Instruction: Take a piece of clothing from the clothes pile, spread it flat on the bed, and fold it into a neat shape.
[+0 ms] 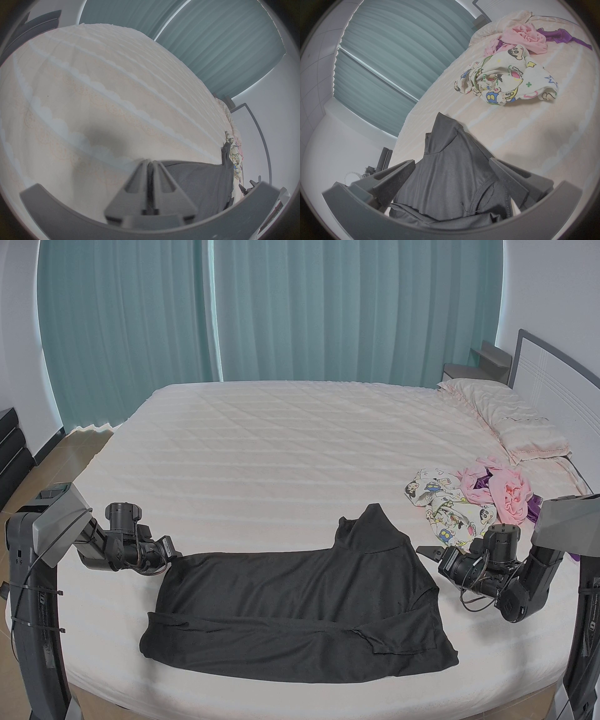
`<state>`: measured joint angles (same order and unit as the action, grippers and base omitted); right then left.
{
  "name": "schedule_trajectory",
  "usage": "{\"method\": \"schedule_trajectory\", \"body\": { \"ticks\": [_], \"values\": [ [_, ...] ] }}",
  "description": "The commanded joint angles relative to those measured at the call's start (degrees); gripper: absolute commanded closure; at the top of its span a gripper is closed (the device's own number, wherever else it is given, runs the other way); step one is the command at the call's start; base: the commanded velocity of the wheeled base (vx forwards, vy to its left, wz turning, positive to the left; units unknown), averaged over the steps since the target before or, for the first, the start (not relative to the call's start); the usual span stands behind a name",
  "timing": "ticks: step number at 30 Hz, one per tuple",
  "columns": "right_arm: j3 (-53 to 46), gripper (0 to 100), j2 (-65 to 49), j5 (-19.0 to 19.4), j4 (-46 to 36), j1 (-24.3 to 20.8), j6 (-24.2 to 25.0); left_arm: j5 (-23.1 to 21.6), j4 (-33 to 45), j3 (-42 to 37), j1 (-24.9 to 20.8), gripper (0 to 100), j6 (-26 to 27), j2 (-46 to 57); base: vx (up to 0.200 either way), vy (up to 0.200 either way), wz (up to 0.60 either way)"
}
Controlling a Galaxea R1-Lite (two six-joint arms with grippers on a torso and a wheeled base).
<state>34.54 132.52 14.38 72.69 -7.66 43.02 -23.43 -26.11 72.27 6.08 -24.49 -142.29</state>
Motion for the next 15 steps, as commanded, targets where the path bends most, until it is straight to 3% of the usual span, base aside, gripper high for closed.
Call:
{"method": "schedule_trajectory", "body": {
  "ticks": [1,5,10,15],
  "values": [
    [10.29,0,0.72,-0.06,-7.04,-0.61,-0.31,-0.65,-0.96,-0.20,0.95,100,-0.47,-0.01,0.000,0.000,0.00],
    [17.23,0,2.12,-0.06,-13.45,-1.75,-1.98,-0.65,-2.63,-0.72,1.04,100,-2.14,1.05,0.000,0.000,0.00],
    [25.23,0,5.99,-0.41,-20.13,-2.54,-10.24,-0.21,-6.76,-2.92,0.95,100,-6.36,3.42,0.000,0.000,0.00],
    [33.05,0,8.80,-3.93,-27.25,-3.42,-14.19,-0.04,-11.86,-6.08,1.04,100,-7.50,5.27,0.000,0.000,0.00]
  ]
}}
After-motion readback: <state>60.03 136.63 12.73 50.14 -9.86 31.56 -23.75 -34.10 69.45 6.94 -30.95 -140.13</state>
